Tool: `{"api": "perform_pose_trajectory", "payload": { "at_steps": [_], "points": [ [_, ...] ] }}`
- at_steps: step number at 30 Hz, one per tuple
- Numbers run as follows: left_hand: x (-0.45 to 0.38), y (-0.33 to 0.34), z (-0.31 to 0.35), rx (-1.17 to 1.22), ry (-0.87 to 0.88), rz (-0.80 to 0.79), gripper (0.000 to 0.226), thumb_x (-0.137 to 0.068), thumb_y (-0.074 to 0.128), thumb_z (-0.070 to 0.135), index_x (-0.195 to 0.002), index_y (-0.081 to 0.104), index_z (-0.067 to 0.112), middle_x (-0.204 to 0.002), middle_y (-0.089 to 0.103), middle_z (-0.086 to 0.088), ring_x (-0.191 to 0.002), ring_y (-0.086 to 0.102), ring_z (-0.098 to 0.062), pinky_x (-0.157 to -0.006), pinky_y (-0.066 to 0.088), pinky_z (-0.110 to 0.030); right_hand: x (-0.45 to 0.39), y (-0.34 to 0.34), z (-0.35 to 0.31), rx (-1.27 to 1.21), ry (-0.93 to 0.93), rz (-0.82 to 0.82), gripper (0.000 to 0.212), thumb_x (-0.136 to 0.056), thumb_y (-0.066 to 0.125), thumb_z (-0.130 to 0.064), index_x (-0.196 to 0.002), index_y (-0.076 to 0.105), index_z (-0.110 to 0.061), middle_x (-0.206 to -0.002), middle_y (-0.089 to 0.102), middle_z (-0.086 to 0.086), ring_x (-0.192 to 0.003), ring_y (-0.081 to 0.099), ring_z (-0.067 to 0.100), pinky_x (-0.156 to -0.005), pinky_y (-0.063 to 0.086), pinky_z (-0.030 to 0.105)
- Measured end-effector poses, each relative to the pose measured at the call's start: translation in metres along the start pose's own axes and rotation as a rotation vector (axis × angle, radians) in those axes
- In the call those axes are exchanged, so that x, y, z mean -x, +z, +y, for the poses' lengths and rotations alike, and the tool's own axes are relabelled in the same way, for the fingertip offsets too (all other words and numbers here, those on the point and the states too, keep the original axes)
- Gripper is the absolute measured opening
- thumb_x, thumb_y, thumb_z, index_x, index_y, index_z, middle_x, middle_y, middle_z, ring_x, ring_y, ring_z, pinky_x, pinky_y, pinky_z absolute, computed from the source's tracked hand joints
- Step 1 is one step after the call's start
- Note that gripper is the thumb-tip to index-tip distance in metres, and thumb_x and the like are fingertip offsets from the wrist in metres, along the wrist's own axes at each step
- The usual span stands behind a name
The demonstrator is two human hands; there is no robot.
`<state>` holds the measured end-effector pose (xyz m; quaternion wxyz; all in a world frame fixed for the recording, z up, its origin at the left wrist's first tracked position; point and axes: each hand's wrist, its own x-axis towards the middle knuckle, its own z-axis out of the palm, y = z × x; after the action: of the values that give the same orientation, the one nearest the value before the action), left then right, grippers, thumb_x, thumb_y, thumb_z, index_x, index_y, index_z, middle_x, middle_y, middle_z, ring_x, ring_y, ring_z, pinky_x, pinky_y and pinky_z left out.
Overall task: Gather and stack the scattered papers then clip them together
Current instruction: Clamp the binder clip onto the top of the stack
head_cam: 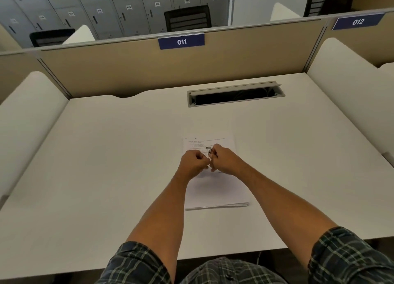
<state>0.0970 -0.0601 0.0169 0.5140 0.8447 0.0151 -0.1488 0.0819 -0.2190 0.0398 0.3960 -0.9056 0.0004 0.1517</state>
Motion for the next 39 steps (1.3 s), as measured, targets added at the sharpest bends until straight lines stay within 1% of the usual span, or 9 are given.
{"api": "perform_pose_trajectory", "payload": {
  "at_steps": [6, 12, 17, 21, 25, 28, 34, 37, 39],
  "points": [
    [0.007, 0.0, -0.004, 0.052, 0.031, 0.107, 0.008, -0.085, 0.065, 0.009, -0.078, 0.063, 0.005, -0.076, 0.073, -0.011, -0.07, 0.079, -0.016, -0.071, 0.062, -0.038, 0.001, 0.002, 0.009, 0.078, -0.021, 0.109, 0.011, -0.106, 0.046, -0.018, -0.101, 0.055, -0.014, -0.088, 0.07, 0.005, -0.064, 0.074, 0.02, -0.07, 0.061, 0.042],
    [0.005, -0.013, -0.01, 0.284, -0.047, 0.133, 0.01, -0.098, 0.062, 0.004, -0.093, 0.07, -0.001, -0.082, 0.075, -0.013, -0.071, 0.074, -0.018, -0.071, 0.061, -0.032, 0.002, -0.005, 0.024, -0.263, -0.006, 0.135, 0.016, -0.099, 0.067, -0.022, -0.086, 0.064, -0.011, -0.07, 0.075, 0.004, -0.058, 0.075, 0.02, -0.058, 0.054, 0.031],
    [0.004, -0.015, -0.004, 0.488, -0.108, 0.099, 0.02, -0.103, 0.06, 0.013, -0.09, 0.074, 0.005, -0.09, 0.079, -0.01, -0.081, 0.078, -0.017, -0.074, 0.063, -0.03, 0.008, -0.007, 0.03, -0.499, -0.001, 0.05, 0.015, -0.096, 0.073, -0.021, -0.087, 0.07, -0.009, -0.072, 0.075, 0.004, -0.066, 0.076, 0.022, -0.054, 0.049, 0.023],
    [-0.001, -0.015, 0.006, 0.588, -0.176, 0.097, 0.022, -0.102, 0.062, 0.017, -0.094, 0.075, 0.002, -0.084, 0.08, -0.007, -0.072, 0.075, -0.014, -0.065, 0.061, -0.026, 0.011, -0.004, 0.032, -0.632, -0.043, -0.004, 0.01, -0.096, 0.073, -0.015, -0.09, 0.071, -0.008, -0.076, 0.075, 0.008, -0.069, 0.075, 0.023, -0.059, 0.053, 0.023],
    [-0.004, -0.015, 0.017, 0.604, -0.271, 0.114, 0.006, -0.091, 0.073, 0.01, -0.085, 0.074, 0.011, -0.072, 0.076, -0.004, -0.06, 0.07, -0.011, -0.055, 0.055, -0.024, 0.014, 0.0, 0.035, -0.719, -0.093, -0.061, 0.007, -0.094, 0.075, -0.01, -0.094, 0.07, -0.005, -0.083, 0.076, 0.015, -0.076, 0.076, 0.028, -0.063, 0.055, 0.024],
    [-0.007, -0.011, 0.022, 0.562, -0.292, 0.126, 0.015, -0.085, 0.073, -0.001, -0.077, 0.072, 0.013, -0.067, 0.072, -0.002, -0.06, 0.066, -0.013, -0.05, 0.052, -0.023, 0.015, 0.005, 0.033, -0.742, -0.121, -0.052, 0.012, -0.091, 0.078, -0.008, -0.097, 0.07, -0.002, -0.086, 0.077, 0.02, -0.08, 0.077, 0.032, -0.067, 0.058, 0.027],
    [-0.005, -0.002, 0.032, 0.594, -0.145, -0.01, 0.028, -0.094, 0.073, 0.042, -0.092, 0.082, 0.016, -0.095, 0.081, -0.005, -0.089, 0.076, -0.019, -0.075, 0.059, -0.032, 0.008, 0.01, 0.027, -0.809, -0.133, 0.167, 0.012, -0.093, 0.075, -0.007, -0.102, 0.072, 0.001, -0.087, 0.078, 0.017, -0.082, 0.078, 0.031, -0.071, 0.061, 0.031],
    [-0.001, -0.002, 0.029, 0.613, -0.007, -0.138, 0.028, -0.09, 0.079, 0.028, -0.112, 0.079, 0.01, -0.11, 0.079, -0.012, -0.104, 0.076, -0.025, -0.09, 0.061, -0.037, 0.006, 0.006, 0.028, -0.848, -0.115, 0.244, 0.012, -0.093, 0.076, -0.011, -0.1, 0.074, -0.002, -0.085, 0.079, 0.015, -0.08, 0.078, 0.029, -0.071, 0.061, 0.031],
    [-0.001, -0.003, 0.028, 0.513, 0.06, -0.126, 0.03, -0.089, 0.08, 0.013, -0.118, 0.077, 0.008, -0.111, 0.079, -0.011, -0.105, 0.075, -0.026, -0.087, 0.062, -0.033, 0.006, 0.006, 0.031, -0.802, -0.109, 0.255, 0.009, -0.091, 0.078, -0.012, -0.097, 0.075, -0.005, -0.084, 0.079, 0.012, -0.081, 0.079, 0.028, -0.073, 0.061, 0.033]
  ]
}}
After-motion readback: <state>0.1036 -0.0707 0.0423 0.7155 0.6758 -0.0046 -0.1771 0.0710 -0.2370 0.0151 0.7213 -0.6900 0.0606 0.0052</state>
